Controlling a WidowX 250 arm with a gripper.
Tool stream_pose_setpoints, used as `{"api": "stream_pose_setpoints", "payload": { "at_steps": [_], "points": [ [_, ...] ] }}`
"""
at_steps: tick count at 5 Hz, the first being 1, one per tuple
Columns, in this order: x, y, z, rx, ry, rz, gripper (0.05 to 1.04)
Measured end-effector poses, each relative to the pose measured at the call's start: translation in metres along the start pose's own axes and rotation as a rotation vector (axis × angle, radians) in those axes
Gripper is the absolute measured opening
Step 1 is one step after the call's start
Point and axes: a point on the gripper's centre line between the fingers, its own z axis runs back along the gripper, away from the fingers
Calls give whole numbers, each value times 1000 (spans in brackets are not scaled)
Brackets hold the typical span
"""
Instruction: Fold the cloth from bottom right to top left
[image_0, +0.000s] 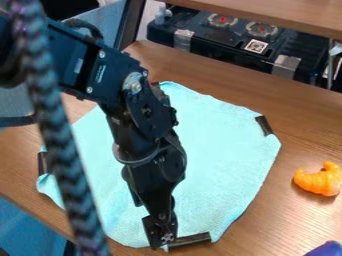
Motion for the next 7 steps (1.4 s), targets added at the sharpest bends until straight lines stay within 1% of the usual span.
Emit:
{"api": "stream_pose_setpoints", "payload": {
  "at_steps": [1, 3, 4, 5, 6, 7],
  "points": [
    [-2, -1, -3, -6, 14, 6, 1001],
    [-1, -11, -3, 19, 6, -3, 1001],
    [3, -14, -9, 46, -3, -9, 1001],
    [5, -21, -20, 71, 15, -33, 1001],
    [9, -28, -26, 97, 17, -46, 1001],
    [16, -30, -30, 110, 21, -51, 1001]
  ]
}}
